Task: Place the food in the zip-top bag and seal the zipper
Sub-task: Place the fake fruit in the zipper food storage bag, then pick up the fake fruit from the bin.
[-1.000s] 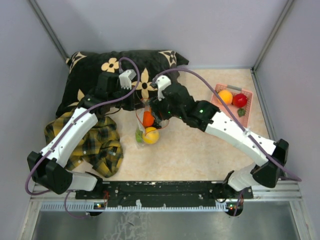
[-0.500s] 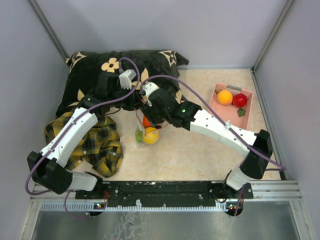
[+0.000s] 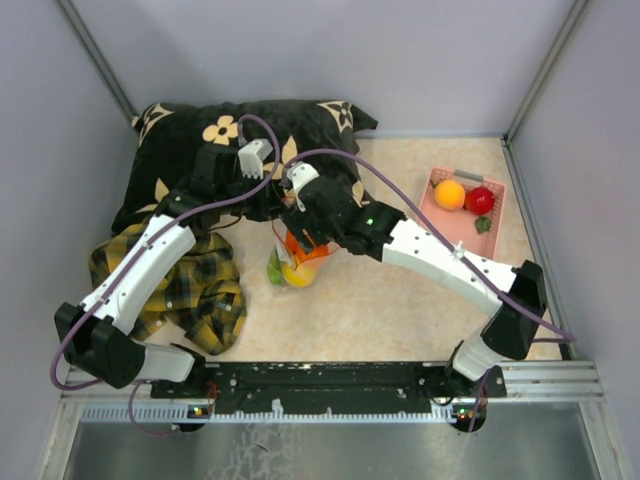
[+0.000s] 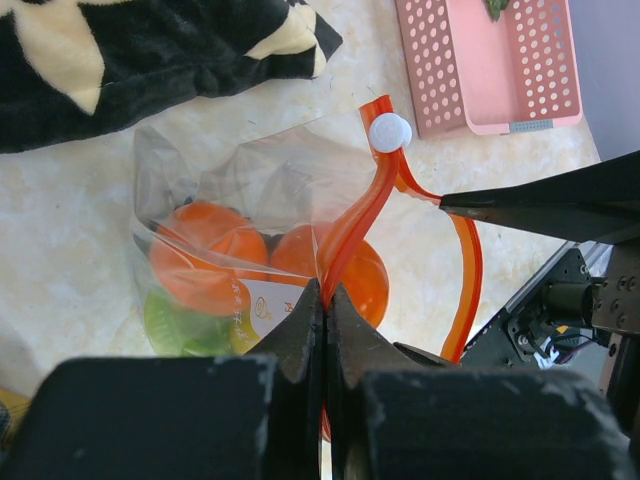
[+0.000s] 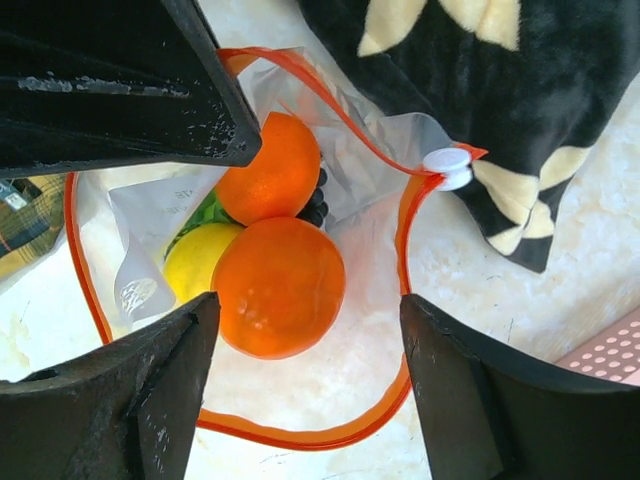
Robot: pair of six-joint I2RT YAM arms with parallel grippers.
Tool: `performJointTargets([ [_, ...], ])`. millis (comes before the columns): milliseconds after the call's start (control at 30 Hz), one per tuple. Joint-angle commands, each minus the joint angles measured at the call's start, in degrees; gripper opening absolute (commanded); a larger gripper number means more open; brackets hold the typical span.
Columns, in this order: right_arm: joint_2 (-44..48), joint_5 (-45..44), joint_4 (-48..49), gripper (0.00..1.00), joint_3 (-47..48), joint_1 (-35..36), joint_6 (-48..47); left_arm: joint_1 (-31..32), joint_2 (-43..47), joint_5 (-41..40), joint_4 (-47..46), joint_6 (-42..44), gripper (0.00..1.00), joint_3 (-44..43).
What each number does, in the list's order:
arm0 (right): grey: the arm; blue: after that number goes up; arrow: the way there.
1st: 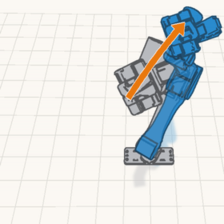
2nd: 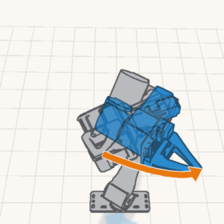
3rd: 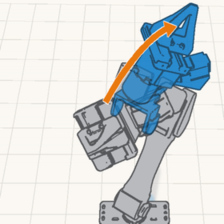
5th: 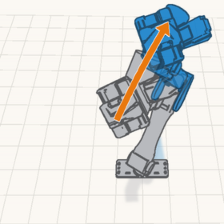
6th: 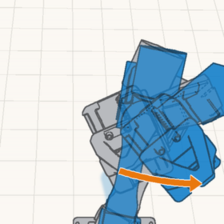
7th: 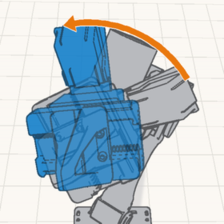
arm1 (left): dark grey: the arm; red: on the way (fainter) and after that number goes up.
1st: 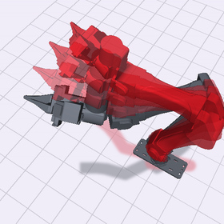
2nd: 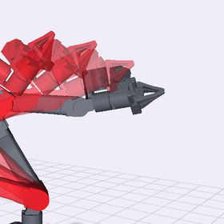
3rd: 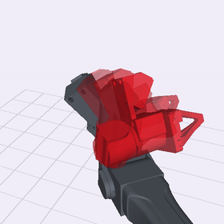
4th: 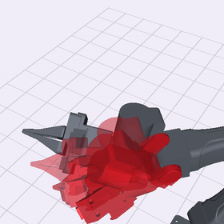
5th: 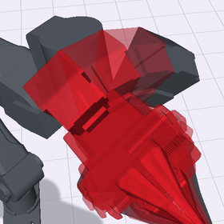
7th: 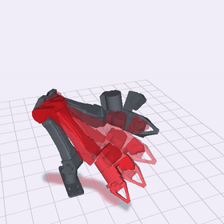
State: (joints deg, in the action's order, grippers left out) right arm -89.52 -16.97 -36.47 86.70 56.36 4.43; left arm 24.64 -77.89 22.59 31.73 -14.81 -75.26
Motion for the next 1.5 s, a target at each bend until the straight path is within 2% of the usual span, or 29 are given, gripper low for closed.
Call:
performJointTargets([
  [0, 5.00, -3.08, 1.26, 0.74, 3.05, 0.42, -1.10, -0.29, 1.16, 0.97, -2.11, -0.22, 0.00, 0.16],
  [167, 7.54, -8.67, 0.82, 0.79, 2.57, -0.11, -2.03, -0.22, 1.16, 1.01, -2.11, -0.13, 0.00, 0.20],
  [267, 8.66, -10.77, -0.27, 0.80, 1.58, -3.62, -0.48, -0.24, 1.33, 1.04, -2.15, -0.13, 0.00, 0.20],
  [533, 12.87, -10.39, 1.16, 0.81, -6.94, -16.60, 1.99, -0.26, 1.28, 1.15, -2.11, -0.18, 0.00, 0.18],
  [833, 15.48, -4.95, 12.01, 0.85, -16.28, -35.48, -3.28, -0.23, 0.92, 0.91, -2.11, 0.02, 0.00, 0.21],
  [933, 14.55, -3.52, 15.60, 0.92, -18.21, -41.25, -5.78, -0.26, 1.01, 0.54, -2.11, 0.09, 0.00, 0.18],
  [1167, 9.06, 4.60, 26.52, 0.95, -22.88, -52.29, -12.92, -0.24, 0.99, 0.59, -2.12, 0.22, 0.00, 0.24],
  [1300, 5.02, 6.93, 32.25, 0.96, -24.32, -55.76, -18.07, -0.28, 1.24, 0.59, -2.11, 0.35, 0.00, 0.29],
  [1467, -3.19, 10.67, 30.14, 0.95, -19.59, -56.81, -26.07, -0.43, 1.72, 0.09, -2.02, 0.57, 0.00, 0.29],
])
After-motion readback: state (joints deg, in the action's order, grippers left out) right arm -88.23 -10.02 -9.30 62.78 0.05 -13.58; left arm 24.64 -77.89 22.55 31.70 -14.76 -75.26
